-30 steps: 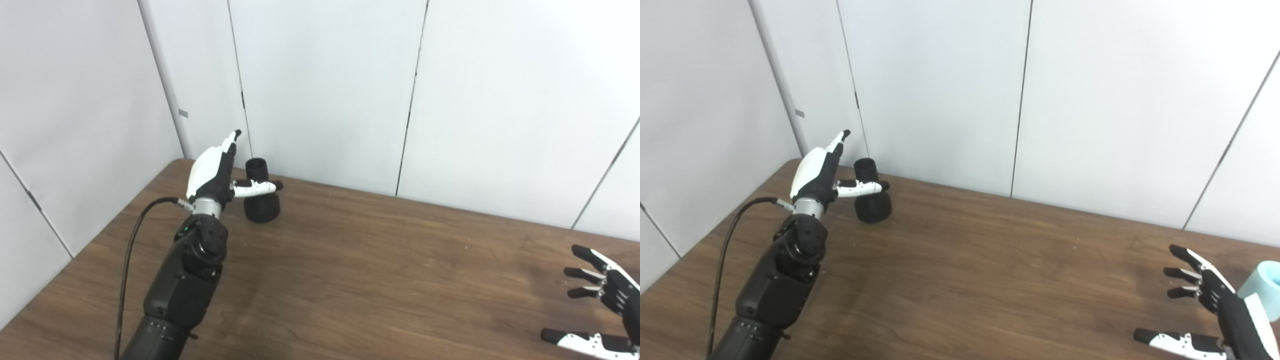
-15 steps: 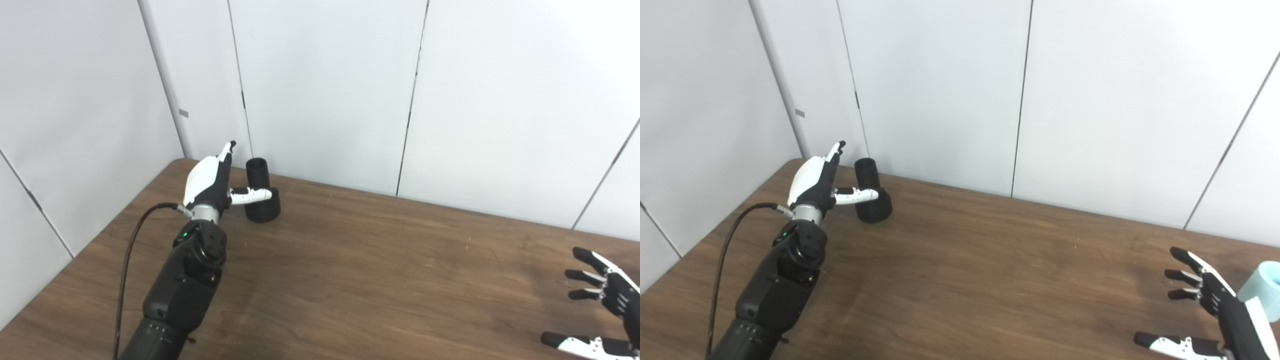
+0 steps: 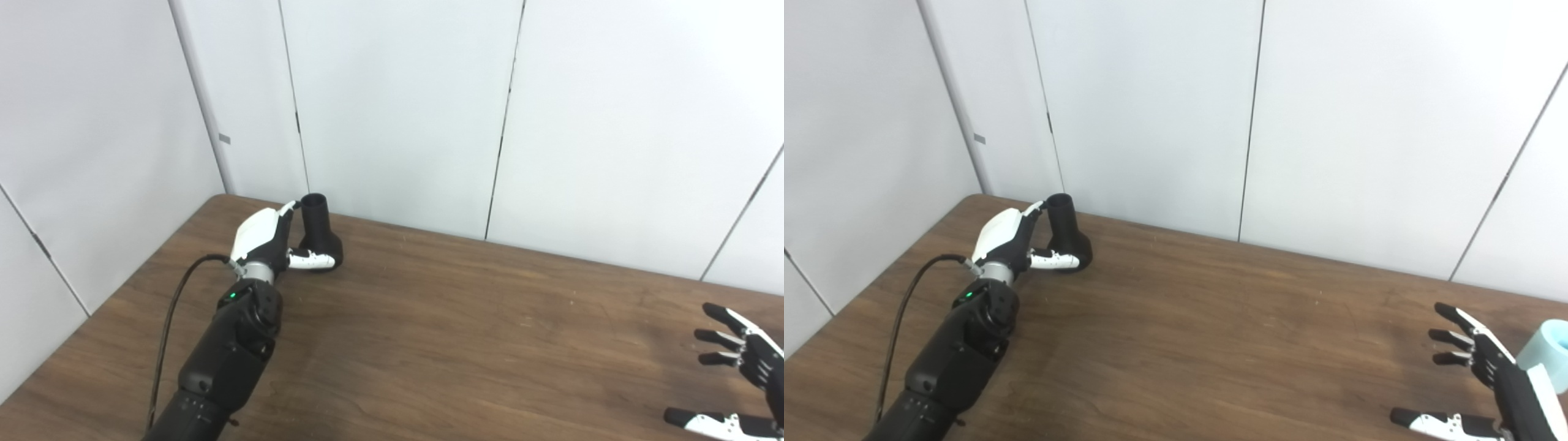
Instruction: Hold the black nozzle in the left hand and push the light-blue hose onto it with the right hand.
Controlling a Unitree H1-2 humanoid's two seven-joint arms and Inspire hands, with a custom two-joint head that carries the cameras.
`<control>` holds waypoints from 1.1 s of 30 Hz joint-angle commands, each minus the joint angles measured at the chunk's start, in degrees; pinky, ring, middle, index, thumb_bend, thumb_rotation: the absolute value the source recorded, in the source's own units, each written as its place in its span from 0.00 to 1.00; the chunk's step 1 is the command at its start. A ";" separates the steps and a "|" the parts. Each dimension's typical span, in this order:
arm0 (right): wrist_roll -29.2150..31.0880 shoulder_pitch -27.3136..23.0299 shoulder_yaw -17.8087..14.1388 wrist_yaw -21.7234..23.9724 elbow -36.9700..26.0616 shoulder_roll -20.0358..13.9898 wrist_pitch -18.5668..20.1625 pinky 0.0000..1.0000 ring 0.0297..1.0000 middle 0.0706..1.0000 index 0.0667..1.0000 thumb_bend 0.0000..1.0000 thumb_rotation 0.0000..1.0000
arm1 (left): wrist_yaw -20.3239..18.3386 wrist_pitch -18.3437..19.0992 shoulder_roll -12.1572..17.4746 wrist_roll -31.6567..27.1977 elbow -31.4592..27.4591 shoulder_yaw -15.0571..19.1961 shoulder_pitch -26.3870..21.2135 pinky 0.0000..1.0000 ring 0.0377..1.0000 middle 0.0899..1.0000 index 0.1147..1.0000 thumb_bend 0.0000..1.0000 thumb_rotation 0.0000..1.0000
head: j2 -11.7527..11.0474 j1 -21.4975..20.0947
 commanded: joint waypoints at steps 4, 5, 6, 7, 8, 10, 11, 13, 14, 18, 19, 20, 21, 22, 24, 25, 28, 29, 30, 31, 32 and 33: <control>0.53 -1.22 -0.43 0.19 -1.91 -1.48 -0.73 0.64 0.77 0.88 0.83 0.86 0.13 | 0.33 -1.99 2.30 -1.14 -1.50 0.22 -1.33 1.00 1.00 0.92 0.89 1.00 0.36 | 0.01 0.17; 0.53 -1.18 -0.42 0.21 -1.92 -1.47 -0.74 0.64 0.77 0.88 0.83 0.86 0.13 | 0.36 -1.94 2.30 -1.23 -1.57 0.12 -1.31 1.00 1.00 0.92 0.89 1.00 0.36 | 0.01 0.17; 0.63 -1.12 -0.45 0.26 -1.86 -1.51 -0.87 0.64 0.77 0.88 0.83 0.86 0.13 | 0.39 -1.46 2.17 -1.09 -1.57 -0.06 -1.37 1.00 1.00 0.92 0.89 1.00 0.36 | 0.06 0.15; 0.74 -1.07 -0.49 0.31 -1.83 -1.56 -0.96 0.64 0.77 0.88 0.83 0.86 0.13 | 0.33 -0.97 2.08 -0.92 -1.58 -0.22 -1.42 1.00 1.00 0.92 0.88 1.00 0.35 | 0.18 0.15; 0.82 -1.04 -0.52 0.35 -1.81 -1.60 -1.01 0.64 0.77 0.88 0.83 0.86 0.13 | 0.30 -0.65 2.04 -0.83 -1.56 -0.34 -1.46 1.00 0.99 0.92 0.88 1.00 0.34 | 0.18 0.15; 1.07 -0.90 -0.60 0.46 -2.11 -1.65 -0.72 0.64 0.77 0.88 0.83 0.86 0.13 | -0.22 -0.03 2.01 -0.46 -1.30 -0.47 -1.59 1.00 0.99 0.91 0.87 1.00 0.34 | 0.34 0.06; 1.12 -0.87 -0.63 0.49 -2.18 -1.66 -0.65 0.64 0.77 0.88 0.83 0.86 0.13 | -0.36 0.09 2.00 -0.32 -1.11 -0.49 -1.65 1.00 0.99 0.91 0.87 1.00 0.34 | 0.34 0.06; 0.99 -0.78 -0.59 0.48 -2.30 -1.66 -0.51 0.64 0.77 0.88 0.83 0.86 0.13 | -0.59 0.18 2.05 -0.03 -0.45 -0.47 -1.81 1.00 0.99 0.91 0.87 1.00 0.34 | 0.46 0.02; 0.79 -0.72 -0.52 0.46 -2.43 -1.65 -0.38 0.65 0.77 0.88 0.83 0.86 0.13 | -0.72 0.19 2.07 0.10 -0.25 -0.44 -1.86 1.00 0.99 0.91 0.87 1.00 0.34 | 0.49 0.03; 0.43 -0.51 -0.34 0.58 -3.11 -1.77 0.26 0.65 0.77 0.88 0.83 0.83 0.12 | -1.62 0.22 2.06 0.84 -0.12 -0.26 -2.08 1.00 0.98 0.90 0.87 1.00 0.34 | 0.71 0.12; 0.42 -0.45 -0.33 0.62 -3.24 -1.84 0.35 0.65 0.77 0.88 0.83 0.82 0.12 | -1.96 0.23 2.03 1.06 -0.12 -0.21 -2.21 1.00 0.97 0.90 0.87 1.00 0.34 | 0.82 0.08; 0.47 -0.40 -0.34 0.67 -3.35 -1.91 0.44 0.65 0.77 0.88 0.83 0.81 0.12 | -2.27 0.23 2.00 1.33 -0.07 -0.27 -2.31 1.00 0.96 0.89 0.87 1.00 0.34 | 0.87 0.00; 0.56 -0.38 -0.39 0.72 -3.45 -1.98 0.54 0.65 0.77 0.88 0.84 0.81 0.11 | -2.57 0.23 1.99 1.59 -0.06 -0.36 -2.38 1.00 0.95 0.88 0.87 1.00 0.34 | 0.93 -0.07; 0.70 -0.38 -0.45 0.78 -3.49 -2.02 0.66 0.65 0.77 0.88 0.84 0.80 0.11 | -2.79 0.22 2.00 1.79 -0.02 -0.49 -2.45 1.00 0.95 0.87 0.87 1.00 0.34 | 1.09 -0.23; 0.83 -0.45 -0.57 0.82 -3.44 -2.02 0.91 0.65 0.77 0.88 0.84 0.80 0.12 | -2.92 0.20 2.09 1.94 0.24 -0.84 -2.61 1.00 0.94 0.86 0.85 1.00 0.34 | 1.09 -0.23; 0.73 -0.43 -0.60 0.78 -3.50 -1.97 1.12 0.65 0.77 0.88 0.83 0.80 0.12 | -2.84 0.15 2.17 1.93 0.45 -1.11 -2.67 1.00 0.94 0.86 0.84 1.00 0.33 | 1.09 -0.23; 0.43 -0.23 -0.58 0.71 -4.16 -1.92 1.86 0.64 0.76 0.87 0.83 0.79 0.13 | -2.53 0.00 2.38 1.84 0.95 -1.73 -2.72 1.00 0.94 0.85 0.81 1.00 0.33 | 1.17 0.07; 0.37 -0.15 -0.56 0.70 -4.30 -1.94 1.99 0.64 0.76 0.87 0.83 0.79 0.14 | -2.30 -0.15 2.43 1.74 1.36 -1.94 -2.75 1.00 0.94 0.85 0.81 1.00 0.33 | 1.17 0.07; 0.34 -0.07 -0.55 0.69 -4.45 -1.96 2.10 0.64 0.76 0.87 0.83 0.78 0.13 | -2.16 -0.24 2.50 1.65 1.60 -2.09 -2.75 1.00 0.93 0.85 0.80 1.00 0.33 | 1.29 0.11; 0.31 0.01 -0.54 0.69 -4.64 -1.94 2.28 0.64 0.76 0.87 0.83 0.78 0.13 | -2.07 -0.45 2.58 1.38 2.11 -2.16 -2.83 1.00 0.93 0.85 0.80 1.00 0.33 | 1.37 0.02; 0.29 0.07 -0.52 0.69 -4.79 -1.93 2.42 0.64 0.77 0.87 0.83 0.77 0.13 | -2.01 -0.59 2.64 1.19 2.48 -2.22 -2.89 1.00 0.93 0.85 0.79 1.00 0.32 | 1.37 0.02; 0.37 0.13 -0.53 0.69 -4.87 -1.91 2.53 0.64 0.77 0.87 0.84 0.77 0.13 | -2.26 -0.62 2.64 0.78 2.68 -2.14 -2.95 1.00 0.93 0.85 0.79 1.00 0.32 | 1.41 -0.09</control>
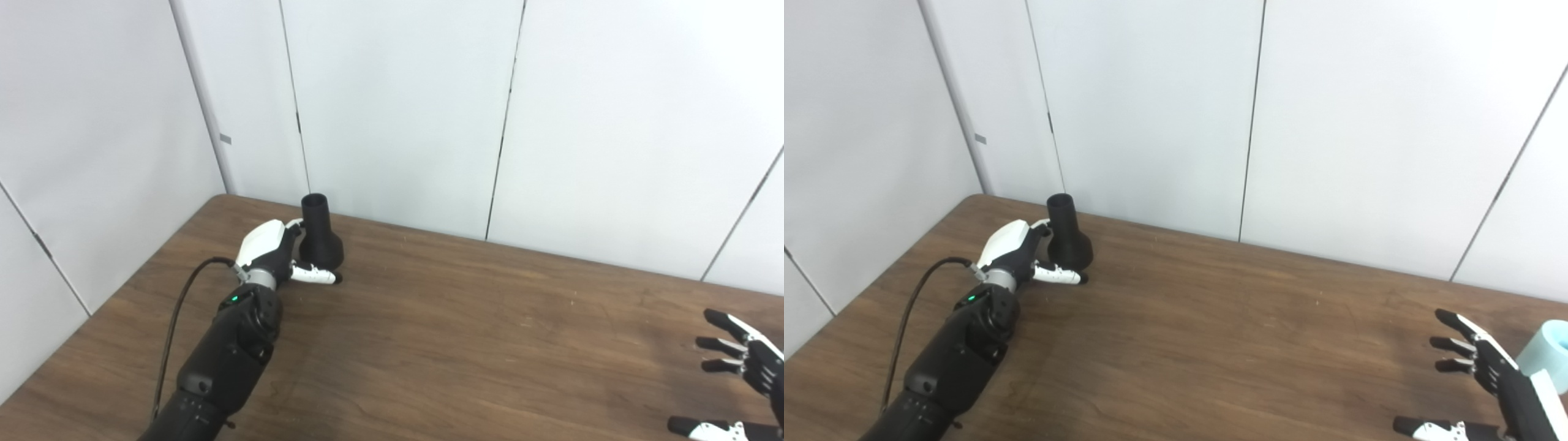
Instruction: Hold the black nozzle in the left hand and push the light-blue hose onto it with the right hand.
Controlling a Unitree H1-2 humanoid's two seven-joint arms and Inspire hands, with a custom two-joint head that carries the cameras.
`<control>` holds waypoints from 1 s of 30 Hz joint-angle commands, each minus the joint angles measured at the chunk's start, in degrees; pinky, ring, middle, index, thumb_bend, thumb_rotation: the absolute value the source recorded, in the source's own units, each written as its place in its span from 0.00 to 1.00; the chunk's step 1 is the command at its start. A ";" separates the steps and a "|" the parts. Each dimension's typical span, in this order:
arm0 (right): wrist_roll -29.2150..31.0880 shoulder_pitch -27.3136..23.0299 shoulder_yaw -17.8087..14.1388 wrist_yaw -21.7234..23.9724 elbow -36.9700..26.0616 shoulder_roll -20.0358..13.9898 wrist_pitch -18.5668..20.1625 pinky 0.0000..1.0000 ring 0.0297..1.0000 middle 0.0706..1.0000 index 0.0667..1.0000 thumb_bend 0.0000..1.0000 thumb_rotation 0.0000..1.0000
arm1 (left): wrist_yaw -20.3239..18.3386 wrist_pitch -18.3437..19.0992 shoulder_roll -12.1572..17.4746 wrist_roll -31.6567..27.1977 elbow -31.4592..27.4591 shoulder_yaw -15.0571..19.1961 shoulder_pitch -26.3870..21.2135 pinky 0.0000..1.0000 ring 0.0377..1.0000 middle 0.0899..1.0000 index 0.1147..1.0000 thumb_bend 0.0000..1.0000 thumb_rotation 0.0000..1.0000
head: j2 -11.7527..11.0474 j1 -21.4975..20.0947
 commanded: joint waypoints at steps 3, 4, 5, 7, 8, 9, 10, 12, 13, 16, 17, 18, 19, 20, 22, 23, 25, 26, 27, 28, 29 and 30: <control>0.65 -1.45 -0.63 -0.35 -1.97 -0.84 -0.53 0.65 0.77 0.87 0.85 0.74 0.14 | 0.60 -0.67 1.85 -1.38 0.11 1.00 -3.27 1.00 0.93 0.85 0.80 0.98 0.31 | 0.12 -0.08; 0.61 -1.45 -0.60 -0.39 -2.05 -0.76 -0.38 0.64 0.77 0.87 0.85 0.74 0.15 | 0.79 -0.98 1.70 -1.95 0.46 1.26 -3.47 1.00 0.93 0.86 0.80 0.97 0.29 | 0.20 -0.19; 0.57 -1.44 -0.58 -0.41 -2.15 -0.69 -0.25 0.64 0.77 0.87 0.85 0.74 0.15 | 1.00 -1.20 1.65 -2.38 0.69 1.37 -3.59 1.00 0.93 0.86 0.80 0.96 0.29 | 0.23 -0.23; 0.57 -1.35 -0.56 -0.43 -2.25 -0.64 -0.24 0.64 0.76 0.87 0.85 0.74 0.16 | 1.81 -1.95 1.60 -2.98 1.46 1.43 -3.84 1.00 0.92 0.85 0.80 0.96 0.28 | 0.26 -0.39; 0.59 -1.32 -0.57 -0.43 -2.29 -0.65 -0.24 0.64 0.76 0.87 0.85 0.74 0.16 | 2.15 -2.29 1.59 -3.17 1.76 1.42 -3.92 1.00 0.92 0.84 0.81 0.96 0.28 | 0.26 -0.40; 0.54 -1.27 -0.59 -0.45 -2.47 -0.66 -0.16 0.64 0.76 0.87 0.85 0.74 0.16 | 2.62 -2.82 1.53 -3.30 2.30 1.40 -4.07 1.00 0.92 0.84 0.81 0.96 0.28 | 0.33 -0.52; 0.50 -1.22 -0.60 -0.47 -2.63 -0.66 -0.07 0.64 0.76 0.86 0.84 0.74 0.17 | 2.93 -3.15 1.53 -3.41 2.64 1.36 -4.16 1.00 0.92 0.84 0.80 0.96 0.28 | 0.35 -0.58; 0.44 -1.14 -0.61 -0.49 -2.96 -0.66 0.19 0.64 0.76 0.86 0.84 0.74 0.18 | 3.65 -3.73 1.59 -3.63 3.56 1.10 -4.44 1.00 0.91 0.84 0.80 0.96 0.28 | 0.39 -0.67; 0.42 -1.07 -0.61 -0.50 -3.14 -0.65 0.37 0.64 0.76 0.86 0.84 0.74 0.18 | 3.98 -3.87 1.64 -3.64 3.97 0.93 -4.61 1.00 0.91 0.84 0.80 0.96 0.27 | 0.40 -0.69; 0.14 -0.97 -0.56 -0.61 -3.34 -0.57 0.65 0.63 0.76 0.86 0.84 0.75 0.19 | 4.67 -4.44 1.79 -3.64 5.14 0.62 -5.12 1.00 0.91 0.84 0.80 0.95 0.26 | 0.52 -0.71; 0.04 -0.94 -0.52 -0.63 -3.45 -0.54 0.75 0.63 0.76 0.86 0.84 0.75 0.19 | 4.80 -4.54 1.83 -3.59 5.42 0.53 -5.26 1.00 0.91 0.85 0.80 0.95 0.26 | 0.54 -0.74; -0.03 -0.89 -0.49 -0.63 -3.54 -0.51 0.81 0.63 0.76 0.86 0.84 0.74 0.19 | 4.94 -4.59 1.86 -3.54 5.68 0.45 -5.41 1.00 0.91 0.85 0.80 0.95 0.26 | 0.56 -0.80; -0.09 -0.84 -0.46 -0.62 -3.62 -0.50 0.84 0.63 0.76 0.86 0.84 0.74 0.19 | 5.09 -4.68 1.91 -3.54 6.01 0.39 -5.56 1.00 0.91 0.85 0.80 0.95 0.26 | 0.62 -0.90; -0.15 -0.77 -0.44 -0.61 -3.69 -0.51 0.88 0.63 0.76 0.86 0.84 0.74 0.19 | 5.24 -4.70 1.95 -3.55 6.34 0.32 -5.73 1.00 0.91 0.85 0.80 0.95 0.26 | 0.63 -0.93; -0.27 -0.64 -0.39 -0.59 -3.94 -0.48 1.03 0.63 0.76 0.86 0.84 0.74 0.19 | 5.46 -4.63 2.02 -3.60 6.95 0.13 -6.09 1.00 0.91 0.85 0.80 0.95 0.26 | 0.73 -1.00; -0.32 -0.61 -0.38 -0.58 -3.99 -0.48 1.04 0.63 0.76 0.86 0.84 0.73 0.19 | 5.50 -4.61 2.02 -3.65 7.29 0.05 -6.31 1.00 0.91 0.85 0.80 0.95 0.25 | 0.77 -1.04; -0.39 -0.53 -0.35 -0.54 -4.23 -0.49 1.20 0.63 0.76 0.86 0.84 0.73 0.20 | 5.45 -4.50 1.97 -3.77 7.73 -0.08 -6.70 1.00 0.91 0.85 0.80 0.94 0.25 | 0.93 -1.12; -0.42 -0.52 -0.34 -0.50 -4.38 -0.51 1.33 0.63 0.76 0.86 0.84 0.73 0.21 | 5.43 -4.41 1.88 -3.81 7.95 -0.17 -6.92 1.00 0.91 0.84 0.80 0.94 0.25 | 0.93 -1.12; -0.44 -0.50 -0.33 -0.46 -4.52 -0.55 1.46 0.63 0.76 0.86 0.84 0.73 0.21 | 5.42 -4.38 1.80 -3.86 8.09 -0.27 -7.10 1.00 0.91 0.84 0.80 0.94 0.25 | 1.02 -1.17; -0.45 -0.49 -0.34 -0.43 -4.57 -0.59 1.50 0.63 0.76 0.86 0.84 0.72 0.22 | 5.41 -4.36 1.73 -3.91 8.18 -0.37 -7.26 1.00 0.90 0.83 0.80 0.94 0.25 | 1.14 -1.22; -0.47 -0.47 -0.35 -0.42 -4.60 -0.60 1.52 0.63 0.76 0.86 0.84 0.72 0.22 | 5.42 -4.35 1.70 -3.97 8.22 -0.44 -7.34 1.00 0.90 0.83 0.80 0.94 0.25 | 1.18 -1.27; -0.52 -0.45 -0.35 -0.43 -4.65 -0.62 1.53 0.63 0.76 0.86 0.84 0.72 0.22 | 5.43 -4.35 1.64 -4.01 8.26 -0.53 -7.44 1.00 0.90 0.83 0.80 0.95 0.25 | 1.23 -1.34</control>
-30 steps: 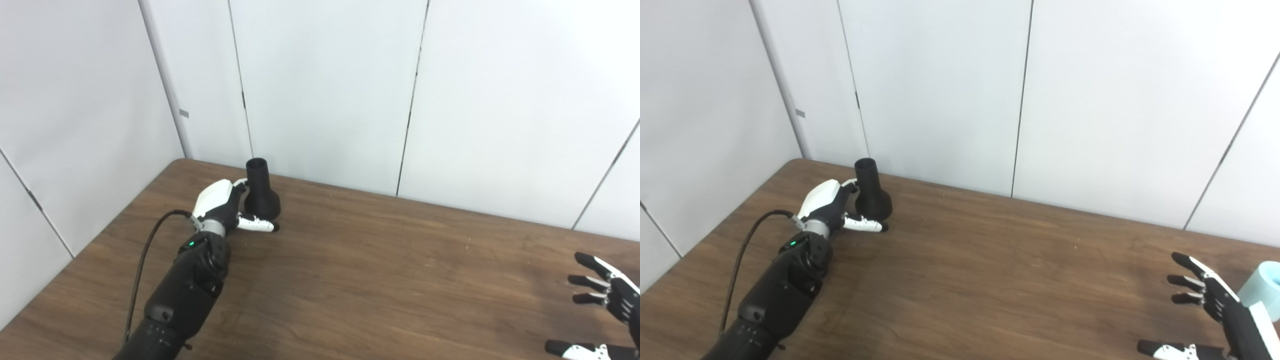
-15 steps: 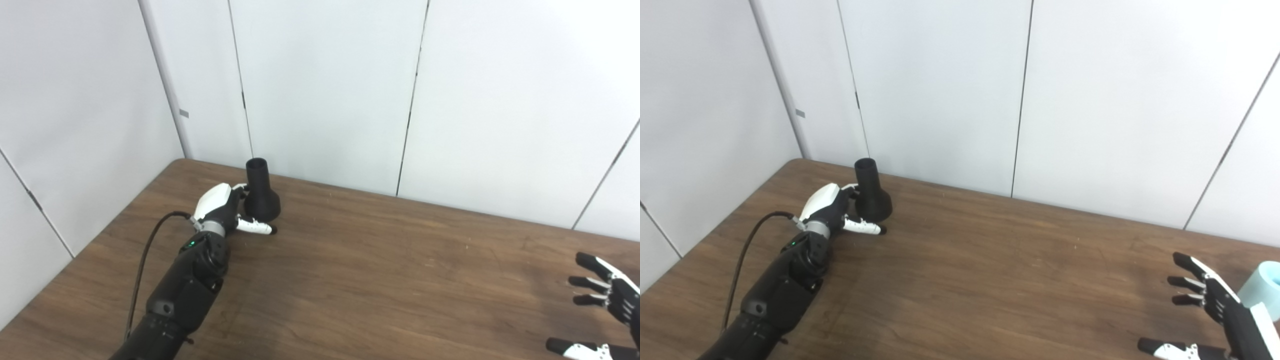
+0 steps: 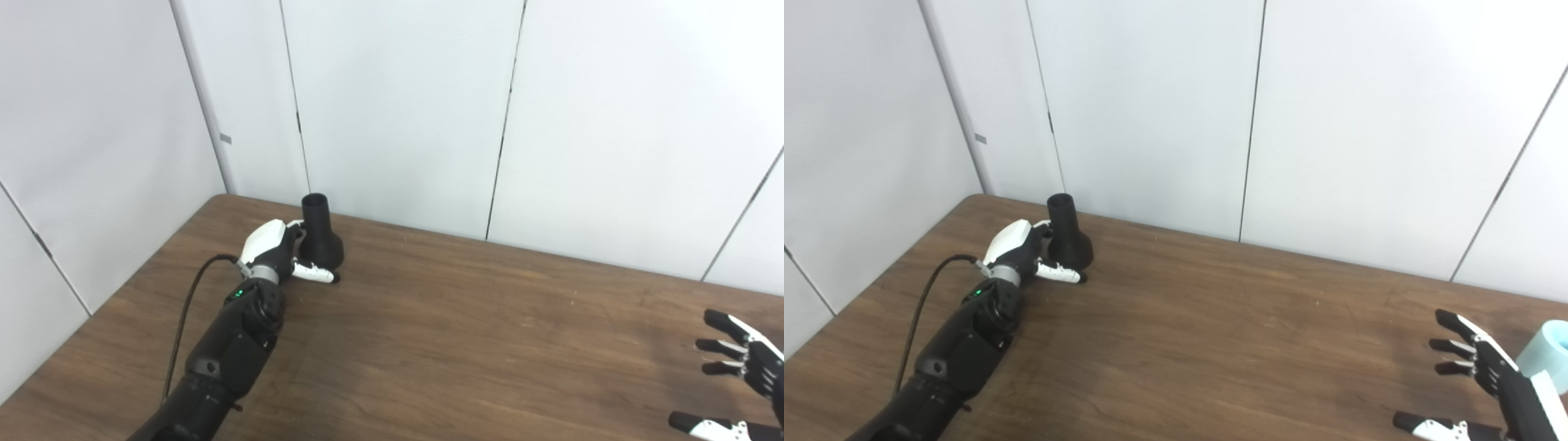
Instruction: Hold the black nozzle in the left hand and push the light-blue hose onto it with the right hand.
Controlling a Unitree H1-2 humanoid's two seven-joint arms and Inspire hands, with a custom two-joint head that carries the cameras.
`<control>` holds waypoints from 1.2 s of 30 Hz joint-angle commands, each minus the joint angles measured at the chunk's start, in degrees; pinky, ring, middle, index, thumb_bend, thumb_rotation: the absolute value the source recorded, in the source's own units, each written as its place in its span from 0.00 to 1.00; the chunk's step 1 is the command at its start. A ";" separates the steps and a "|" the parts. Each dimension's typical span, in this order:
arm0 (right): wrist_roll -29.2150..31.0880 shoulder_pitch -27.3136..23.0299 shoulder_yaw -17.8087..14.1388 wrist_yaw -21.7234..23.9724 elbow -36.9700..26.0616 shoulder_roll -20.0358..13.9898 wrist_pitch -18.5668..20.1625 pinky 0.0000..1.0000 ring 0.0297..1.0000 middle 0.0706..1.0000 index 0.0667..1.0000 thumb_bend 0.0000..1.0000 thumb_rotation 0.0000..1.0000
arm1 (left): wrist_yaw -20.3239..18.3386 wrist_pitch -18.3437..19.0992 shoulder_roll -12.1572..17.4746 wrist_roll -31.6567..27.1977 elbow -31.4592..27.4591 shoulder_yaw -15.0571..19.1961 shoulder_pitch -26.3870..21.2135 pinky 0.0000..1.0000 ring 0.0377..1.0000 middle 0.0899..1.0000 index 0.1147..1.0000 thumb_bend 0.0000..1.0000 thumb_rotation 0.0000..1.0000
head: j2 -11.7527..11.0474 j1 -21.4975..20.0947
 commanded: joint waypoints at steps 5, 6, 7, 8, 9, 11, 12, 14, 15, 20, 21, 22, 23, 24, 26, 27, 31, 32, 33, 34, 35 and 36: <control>0.31 -0.80 -0.57 -0.45 -2.52 -0.65 -0.23 0.63 0.76 0.86 0.84 0.72 0.23 | 1.43 -1.70 1.32 -0.18 -0.10 -0.20 -3.80 1.00 0.90 0.83 0.79 0.95 0.26 | 0.31 -0.14; 0.28 -0.82 -0.55 -0.46 -2.65 -0.60 -0.10 0.62 0.76 0.86 0.84 0.72 0.22 | 1.34 -1.91 1.30 -0.42 -0.10 -0.20 -3.81 1.00 0.89 0.82 0.77 0.95 0.26 | 0.42 -0.28; 0.23 -0.86 -0.52 -0.48 -2.81 -0.54 0.08 0.62 0.76 0.86 0.84 0.72 0.22 | 1.09 -2.37 1.28 -0.84 -0.20 -0.21 -3.67 1.00 0.89 0.81 0.76 0.95 0.26 | 0.51 -0.36; 0.21 -0.89 -0.50 -0.49 -2.91 -0.50 0.20 0.62 0.76 0.86 0.84 0.72 0.22 | 0.93 -2.68 1.26 -1.13 -0.27 -0.23 -3.57 1.00 0.87 0.77 0.74 0.94 0.24 | 0.51 -0.36; 0.16 -0.91 -0.47 -0.53 -3.13 -0.42 0.36 0.62 0.76 0.86 0.84 0.71 0.22 | 0.31 -3.57 1.31 -1.90 -0.57 -0.20 -3.27 0.99 0.86 0.75 0.72 0.93 0.23 | 0.69 -0.30; 0.09 -0.98 -0.44 -0.59 -3.36 -0.33 0.56 0.62 0.76 0.86 0.84 0.71 0.22 | -0.54 -4.96 1.47 -3.18 -0.90 -0.18 -2.91 1.00 0.73 0.56 0.62 0.88 0.17 | 0.74 -0.26; 0.02 -1.00 -0.41 -0.63 -3.41 -0.29 0.63 0.62 0.76 0.86 0.84 0.71 0.22 | -0.79 -5.86 1.51 -3.91 -0.79 -0.13 -2.81 1.00 0.71 0.54 0.61 0.88 0.16 | 0.87 -0.38; -0.18 -1.04 -0.35 -0.71 -3.33 -0.26 0.65 0.62 0.76 0.86 0.84 0.71 0.22 | -0.98 -8.61 1.34 -5.94 -0.02 0.38 -2.61 0.97 0.57 0.46 0.46 0.60 0.09 | 0.92 -0.47; -0.29 -1.06 -0.32 -0.74 -3.35 -0.24 0.68 0.63 0.76 0.86 0.84 0.71 0.23 | -0.74 -11.21 1.03 -7.41 0.76 0.80 -2.37 0.89 0.52 0.43 0.45 0.55 0.04 | 0.97 -0.48; -0.55 -1.13 -0.32 -0.82 -3.72 -0.22 0.96 0.62 0.76 0.86 0.84 0.70 0.22 | 1.42 -16.83 0.14 -9.25 2.65 1.06 -1.55 0.77 0.51 0.40 0.45 0.52 0.00 | 1.07 -0.44; -0.59 -1.12 -0.34 -0.83 -3.82 -0.22 1.03 0.62 0.76 0.86 0.84 0.70 0.22 | 1.71 -16.98 0.07 -9.20 2.80 1.02 -1.51 0.79 0.52 0.41 0.44 0.52 0.00 | 1.13 -0.45; -0.62 -1.14 -0.35 -0.84 -3.91 -0.20 1.11 0.62 0.76 0.86 0.84 0.70 0.22 | 1.88 -17.04 0.05 -9.15 2.87 0.99 -1.47 0.80 0.52 0.41 0.44 0.52 0.00 | 1.15 -0.45; -0.62 -1.15 -0.38 -0.86 -3.99 -0.19 1.16 0.62 0.76 0.86 0.84 0.70 0.23 | 2.12 -17.02 0.05 -8.94 2.85 0.92 -1.38 0.80 0.52 0.42 0.43 0.53 0.00 | 1.15 -0.45; -0.61 -1.15 -0.40 -0.87 -4.06 -0.17 1.20 0.62 0.76 0.86 0.84 0.70 0.23 | 2.28 -17.11 0.09 -8.84 2.87 0.87 -1.30 0.78 0.52 0.42 0.43 0.53 0.00 | 1.15 -0.45; -0.64 -1.24 -0.45 -0.95 -4.11 -0.12 1.26 0.62 0.76 0.86 0.84 0.69 0.23 | 2.76 -17.53 0.25 -8.70 3.21 0.75 -1.22 0.77 0.52 0.42 0.43 0.53 0.00 | 1.17 -0.54; -0.66 -1.27 -0.48 -0.99 -4.14 -0.09 1.31 0.62 0.76 0.86 0.84 0.69 0.22 | 2.92 -17.63 0.33 -8.66 3.28 0.69 -1.17 0.77 0.52 0.42 0.43 0.53 0.00 | 1.17 -0.54; -0.76 -1.49 -0.50 -1.15 -4.14 0.04 1.41 0.62 0.76 0.86 0.84 0.69 0.21 | 3.04 -18.38 0.54 -8.85 3.48 0.63 -1.01 0.77 0.52 0.42 0.43 0.53 0.00 | 1.40 -1.04; -0.81 -1.50 -0.50 -1.17 -4.23 0.07 1.47 0.62 0.76 0.86 0.84 0.69 0.21 | 3.08 -18.57 0.43 -8.91 3.35 0.65 -0.89 0.77 0.52 0.42 0.43 0.53 0.00 | 1.40 -1.04; -0.87 -1.51 -0.49 -1.20 -4.34 0.15 1.54 0.62 0.76 0.86 0.84 0.69 0.21 | 3.07 -18.76 0.29 -8.94 3.21 0.63 -0.77 0.79 0.52 0.42 0.43 0.53 0.00 | 1.61 -1.67; -0.93 -1.52 -0.46 -1.24 -4.46 0.27 1.59 0.62 0.76 0.86 0.84 0.69 0.21 | 3.04 -18.98 0.04 -8.86 2.96 0.45 -0.58 0.80 0.51 0.41 0.44 0.52 0.00 | 1.66 -2.02; -1.00 -1.55 -0.43 -1.27 -4.57 0.40 1.64 0.62 0.76 0.86 0.84 0.69 0.21 | 2.92 -19.07 -0.27 -8.41 2.43 -0.08 -0.30 0.83 0.51 0.40 0.44 0.52 0.00 | 1.69 -2.16; -1.14 -1.63 -0.37 -1.31 -4.60 0.57 1.68 0.62 0.75 0.86 0.84 0.69 0.22 | 2.83 -19.21 -0.48 -7.75 2.03 -0.81 -0.08 0.90 0.51 0.40 0.44 0.52 0.00 | 1.85 -3.02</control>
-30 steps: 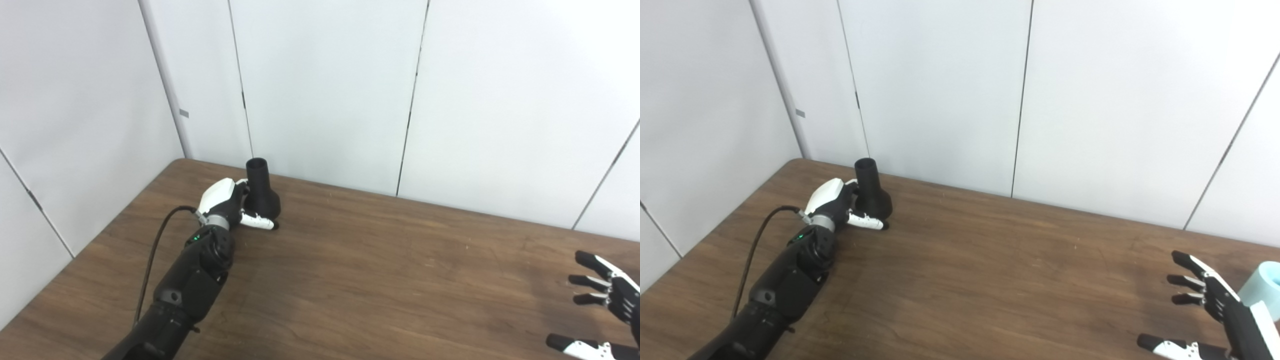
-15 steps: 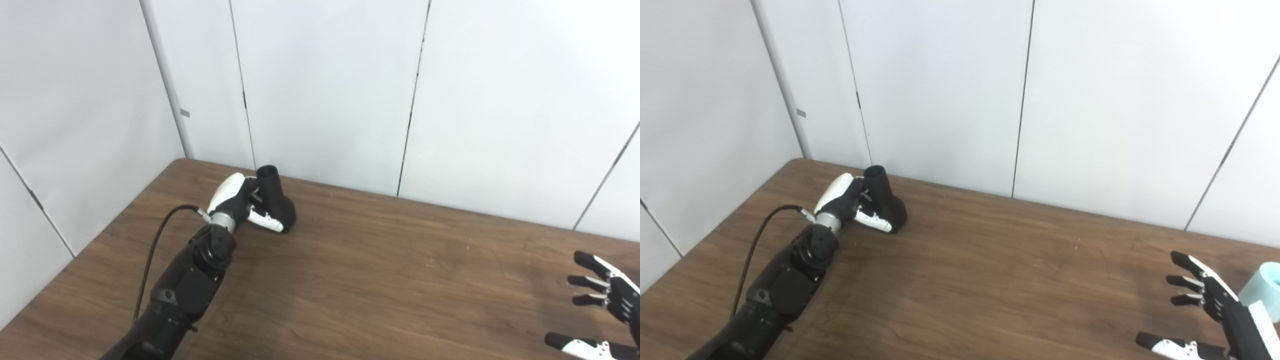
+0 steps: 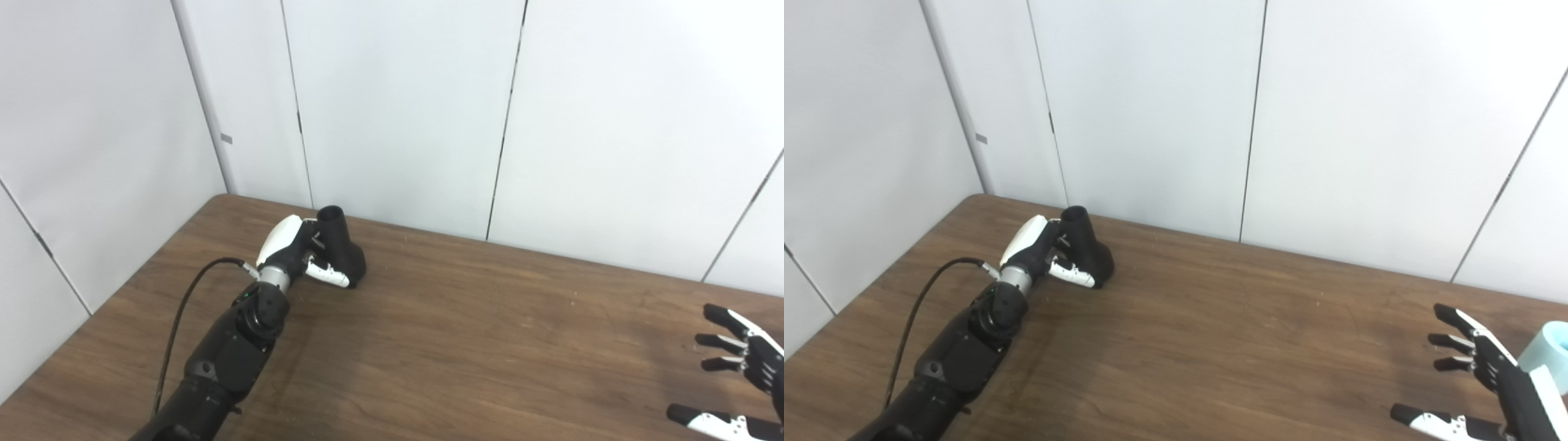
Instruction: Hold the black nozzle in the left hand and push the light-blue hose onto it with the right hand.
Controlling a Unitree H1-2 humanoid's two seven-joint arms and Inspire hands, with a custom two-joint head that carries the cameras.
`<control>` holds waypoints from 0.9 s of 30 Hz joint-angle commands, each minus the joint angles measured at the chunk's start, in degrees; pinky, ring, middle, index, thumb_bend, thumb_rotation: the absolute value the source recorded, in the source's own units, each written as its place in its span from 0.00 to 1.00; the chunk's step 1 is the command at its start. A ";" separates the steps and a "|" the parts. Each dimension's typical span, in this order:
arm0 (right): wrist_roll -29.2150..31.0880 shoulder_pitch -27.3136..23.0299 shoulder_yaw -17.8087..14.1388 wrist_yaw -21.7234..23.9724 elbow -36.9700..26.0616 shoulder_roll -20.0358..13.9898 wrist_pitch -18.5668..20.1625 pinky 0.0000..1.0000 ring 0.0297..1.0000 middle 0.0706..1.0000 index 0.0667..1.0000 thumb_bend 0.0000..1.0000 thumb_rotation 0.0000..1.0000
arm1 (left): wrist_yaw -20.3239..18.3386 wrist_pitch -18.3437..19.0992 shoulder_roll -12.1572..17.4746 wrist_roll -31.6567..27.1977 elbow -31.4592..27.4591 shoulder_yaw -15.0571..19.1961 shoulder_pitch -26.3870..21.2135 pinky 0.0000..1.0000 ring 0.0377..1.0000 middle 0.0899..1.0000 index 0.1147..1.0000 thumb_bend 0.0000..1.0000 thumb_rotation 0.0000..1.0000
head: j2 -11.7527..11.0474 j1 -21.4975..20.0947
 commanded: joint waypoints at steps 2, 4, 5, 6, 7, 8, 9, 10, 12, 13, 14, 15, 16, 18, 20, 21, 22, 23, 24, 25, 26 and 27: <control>-0.22 -1.84 -0.38 -1.22 -2.08 0.19 -0.27 0.62 0.76 0.86 0.84 0.69 0.20 | -1.04 -2.64 0.41 3.40 -2.31 -4.01 -0.72 0.96 0.54 0.41 0.44 0.52 0.00 | 0.26 -1.48; -0.62 -2.02 -0.26 -1.36 -2.08 0.52 -0.22 0.63 0.76 0.87 0.85 0.68 0.18 | -3.43 -4.45 1.36 5.33 -3.11 -7.46 -0.92 0.98 0.57 0.41 0.44 0.53 0.00 | 0.53 -2.92; -0.84 -2.12 -0.18 -1.46 -2.13 0.68 -0.15 0.63 0.76 0.87 0.85 0.68 0.18 | -4.58 -5.40 1.57 6.25 -3.50 -9.30 -1.14 0.99 0.58 0.41 0.44 0.53 0.00 | 0.59 -3.25; -1.05 -2.21 -0.07 -1.56 -2.18 0.85 -0.09 0.63 0.75 0.87 0.85 0.68 0.17 | -5.37 -6.27 1.65 7.07 -3.71 -10.78 -1.34 0.99 0.59 0.41 0.44 0.53 0.00 | 0.72 -3.90; -1.25 -2.27 0.04 -1.69 -2.22 1.01 -0.07 0.63 0.75 0.87 0.85 0.69 0.17 | -6.07 -7.23 1.50 7.77 -3.98 -12.25 -1.56 0.99 0.59 0.41 0.44 0.53 0.00 | 0.82 -4.62; -1.45 -2.29 0.14 -1.80 -2.31 1.16 0.03 0.63 0.75 0.87 0.85 0.69 0.17 | -6.90 -7.92 1.18 8.32 -4.43 -13.70 -1.82 1.00 0.59 0.41 0.44 0.53 0.00 | 0.90 -4.95; -1.72 -2.29 0.26 -1.86 -2.60 1.37 0.42 0.63 0.75 0.87 0.85 0.69 0.17 | -7.60 -8.38 0.90 8.74 -4.88 -14.83 -2.02 0.99 0.60 0.41 0.44 0.53 0.00 | 1.04 -5.64; -1.98 -2.25 0.34 -1.79 -3.24 1.55 1.44 0.63 0.75 0.87 0.85 0.69 0.18 | -8.45 -8.71 0.50 9.40 -5.47 -16.16 -2.33 0.99 0.60 0.41 0.43 0.53 0.00 | 1.04 -5.64; -2.27 -2.19 0.42 -1.68 -4.05 1.73 2.80 0.65 0.76 0.87 0.85 0.69 0.19 | -9.27 -8.93 0.17 10.07 -6.04 -17.39 -2.64 1.00 0.60 0.41 0.43 0.53 0.00 | 1.04 -5.64; -3.15 -2.17 0.64 -1.72 -4.98 2.04 4.35 0.65 0.76 0.87 0.85 0.69 0.19 | -10.21 -9.52 -0.03 10.47 -6.59 -18.44 -2.98 1.00 0.61 0.41 0.43 0.53 0.00 | 1.63 -7.80; -4.16 -2.14 0.78 -1.89 -5.57 2.25 5.36 0.65 0.76 0.87 0.85 0.69 0.18 | -11.55 -10.18 -0.61 10.81 -7.38 -19.77 -3.47 1.00 0.61 0.41 0.43 0.53 0.00 | 1.68 -7.99; -5.25 -2.17 1.01 -2.19 -5.95 2.49 5.67 0.65 0.76 0.87 0.84 0.69 0.18 | -13.21 -10.92 -1.31 10.74 -8.16 -21.12 -4.05 1.00 0.61 0.41 0.44 0.53 0.00 | 1.98 -9.31; -6.07 -2.22 1.20 -2.48 -6.05 2.62 5.45 0.65 0.76 0.87 0.84 0.69 0.18 | -14.68 -11.55 -1.99 10.58 -8.83 -22.22 -4.53 1.00 0.61 0.41 0.44 0.53 0.00 | 2.06 -9.71; -6.86 -2.35 1.36 -2.93 -5.76 2.83 4.52 0.63 0.75 0.87 0.83 0.69 0.21 | -16.69 -12.25 -2.90 10.21 -9.82 -23.65 -5.10 1.00 0.61 0.41 0.44 0.53 0.00 | 2.25 -10.63; -7.03 -2.48 1.36 -3.30 -5.54 3.29 3.89 0.63 0.75 0.87 0.83 0.69 0.22 | -18.26 -12.92 -3.71 9.81 -10.40 -24.52 -5.44 1.00 0.61 0.40 0.44 0.52 0.00 | 2.59 -12.36; -7.03 -2.52 1.32 -3.45 -5.46 3.50 3.65 0.62 0.75 0.86 0.83 0.70 0.23 | -18.95 -13.21 -4.15 9.64 -10.57 -24.75 -5.56 1.00 0.60 0.40 0.44 0.52 0.00 | 2.59 -12.36; -7.01 -2.60 1.28 -3.71 -5.29 3.77 3.31 0.62 0.75 0.86 0.83 0.70 0.24 | -19.75 -13.64 -4.82 9.48 -10.69 -25.15 -5.70 1.00 0.60 0.40 0.44 0.52 0.00 | 2.77 -13.12; -7.00 -2.64 1.26 -3.89 -5.16 3.92 3.10 0.62 0.75 0.86 0.83 0.70 0.25 | -20.27 -13.92 -5.26 9.42 -10.75 -25.35 -5.77 1.00 0.59 0.40 0.44 0.52 0.00 | 2.77 -13.12; -6.93 -2.73 1.25 -4.08 -5.16 4.09 2.99 0.61 0.74 0.86 0.83 0.70 0.25 | -20.80 -14.55 -5.91 9.46 -10.62 -25.82 -5.91 1.00 0.59 0.40 0.44 0.52 0.00 | 2.97 -13.73; -6.82 -2.83 1.21 -4.26 -5.18 4.22 2.94 0.61 0.74 0.86 0.83 0.71 0.27 | -21.31 -15.34 -6.75 9.77 -10.31 -26.64 -6.13 1.00 0.59 0.41 0.44 0.52 0.00 | 3.00 -13.84; -6.80 -2.90 1.26 -4.42 -5.28 4.33 3.00 0.61 0.74 0.86 0.83 0.71 0.27 | -21.67 -15.95 -7.24 9.99 -10.10 -27.10 -6.26 1.00 0.59 0.41 0.44 0.52 0.00 | 3.13 -14.28; -6.94 -2.96 1.34 -4.63 -5.43 4.49 3.11 0.60 0.74 0.86 0.83 0.71 0.27 | -22.07 -16.54 -7.80 10.39 -9.86 -27.82 -6.45 1.00 0.59 0.41 0.44 0.52 0.00 | 3.23 -14.78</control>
